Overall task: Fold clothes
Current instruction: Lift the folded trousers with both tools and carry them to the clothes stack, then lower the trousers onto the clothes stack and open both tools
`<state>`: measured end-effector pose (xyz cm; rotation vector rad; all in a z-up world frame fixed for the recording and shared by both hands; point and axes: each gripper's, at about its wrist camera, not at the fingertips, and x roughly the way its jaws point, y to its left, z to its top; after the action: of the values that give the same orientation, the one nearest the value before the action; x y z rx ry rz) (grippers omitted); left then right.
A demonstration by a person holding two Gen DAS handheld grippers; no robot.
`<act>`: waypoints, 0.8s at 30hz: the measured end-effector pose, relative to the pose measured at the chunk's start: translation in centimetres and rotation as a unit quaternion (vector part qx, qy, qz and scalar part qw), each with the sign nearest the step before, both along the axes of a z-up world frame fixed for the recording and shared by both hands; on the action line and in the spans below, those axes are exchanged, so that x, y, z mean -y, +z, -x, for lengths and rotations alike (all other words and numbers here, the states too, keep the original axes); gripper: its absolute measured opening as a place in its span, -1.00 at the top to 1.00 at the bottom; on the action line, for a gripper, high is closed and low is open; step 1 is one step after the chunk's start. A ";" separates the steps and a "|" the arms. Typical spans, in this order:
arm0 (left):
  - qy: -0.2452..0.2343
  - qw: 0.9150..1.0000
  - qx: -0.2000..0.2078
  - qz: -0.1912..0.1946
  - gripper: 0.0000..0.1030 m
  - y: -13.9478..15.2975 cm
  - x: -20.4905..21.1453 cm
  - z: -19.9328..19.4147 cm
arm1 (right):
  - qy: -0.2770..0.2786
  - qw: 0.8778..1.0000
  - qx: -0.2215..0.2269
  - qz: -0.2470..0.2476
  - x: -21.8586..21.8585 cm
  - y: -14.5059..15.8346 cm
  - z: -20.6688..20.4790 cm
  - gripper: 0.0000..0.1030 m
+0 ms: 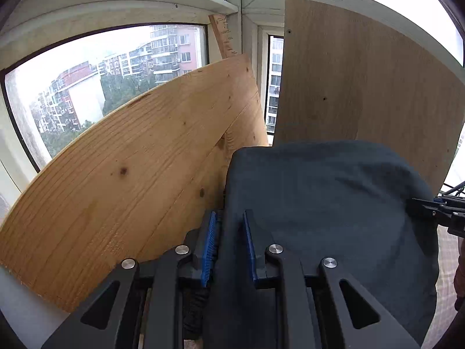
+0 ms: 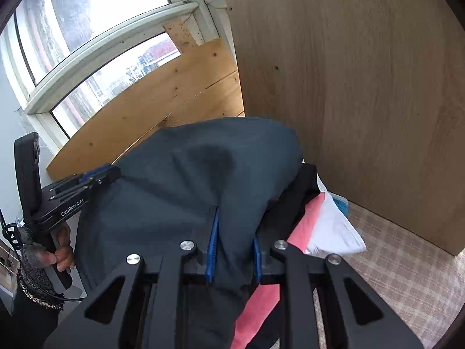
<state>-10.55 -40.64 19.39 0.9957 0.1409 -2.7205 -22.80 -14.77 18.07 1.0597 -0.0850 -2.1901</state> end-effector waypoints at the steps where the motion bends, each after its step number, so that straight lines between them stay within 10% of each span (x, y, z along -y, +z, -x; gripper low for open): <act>1: 0.007 1.000 -0.006 0.008 0.65 0.2 0.1 -0.1 | -0.001 1.000 0.003 0.017 -0.8 0.3 0.1 0.57; 8: -0.047 0.997 -0.046 -0.047 0.69 3.3 -0.7 -3.2 | -0.019 0.994 -0.036 0.101 -4.3 4.2 0.5 0.25; 13: -0.094 0.994 0.001 -0.049 0.63 0.4 -3.3 -1.4 | 0.035 0.998 -0.025 0.055 0.6 3.0 2.7 0.25; 18: -0.085 0.993 0.047 -0.073 0.63 -3.4 -3.1 -0.2 | -0.023 0.993 -0.037 -0.110 3.0 -1.8 7.3 0.24; 24: -0.059 0.995 0.031 -0.081 0.67 -1.6 -2.1 -2.1 | -0.050 0.997 -0.035 -0.050 -0.6 0.7 6.1 0.24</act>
<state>-8.48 -38.54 17.75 1.1651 0.3049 -2.8174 -28.92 -14.14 18.78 1.0525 0.0019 -2.3403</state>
